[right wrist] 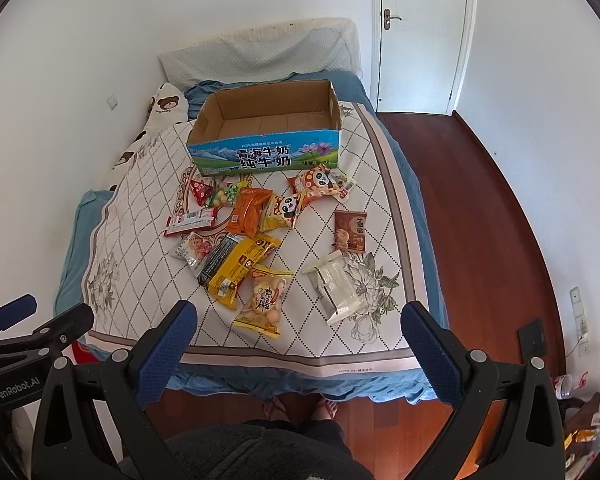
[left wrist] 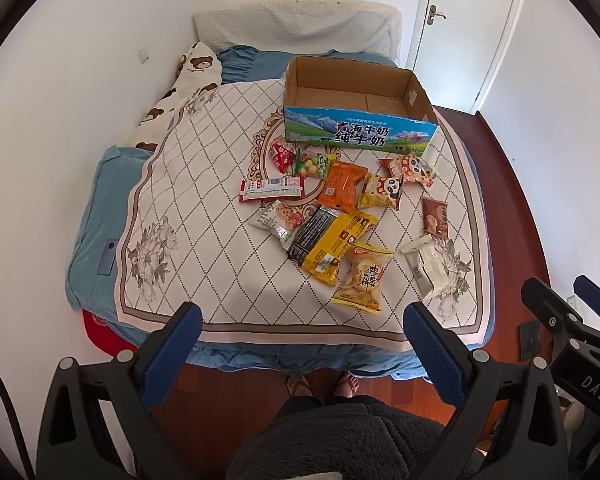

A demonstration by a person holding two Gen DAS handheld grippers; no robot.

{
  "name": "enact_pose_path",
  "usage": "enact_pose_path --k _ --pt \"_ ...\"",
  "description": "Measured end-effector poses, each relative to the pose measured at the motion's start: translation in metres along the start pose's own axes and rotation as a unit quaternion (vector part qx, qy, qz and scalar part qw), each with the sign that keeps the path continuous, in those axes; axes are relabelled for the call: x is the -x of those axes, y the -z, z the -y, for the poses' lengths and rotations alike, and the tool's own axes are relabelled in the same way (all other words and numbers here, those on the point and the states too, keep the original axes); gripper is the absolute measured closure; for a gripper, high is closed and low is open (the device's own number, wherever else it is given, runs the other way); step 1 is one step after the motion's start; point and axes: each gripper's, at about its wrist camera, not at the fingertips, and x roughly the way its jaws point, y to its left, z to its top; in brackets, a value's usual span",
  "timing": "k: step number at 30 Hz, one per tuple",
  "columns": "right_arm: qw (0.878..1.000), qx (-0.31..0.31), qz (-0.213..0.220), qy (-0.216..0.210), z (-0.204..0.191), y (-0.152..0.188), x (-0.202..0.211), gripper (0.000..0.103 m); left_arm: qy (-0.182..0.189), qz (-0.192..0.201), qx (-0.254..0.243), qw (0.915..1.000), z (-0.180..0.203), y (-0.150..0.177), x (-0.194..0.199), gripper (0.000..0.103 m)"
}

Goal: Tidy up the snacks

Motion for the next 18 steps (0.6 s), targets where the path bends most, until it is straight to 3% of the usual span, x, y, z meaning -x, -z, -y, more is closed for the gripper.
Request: enact_pose_path --k 18 --pt "1.000 0.001 0.004 0.004 0.0033 -0.0016 0.0017 0.000 0.004 0.002 0.000 1.0000 -0.0015 0.0002 0.0000 0.000"
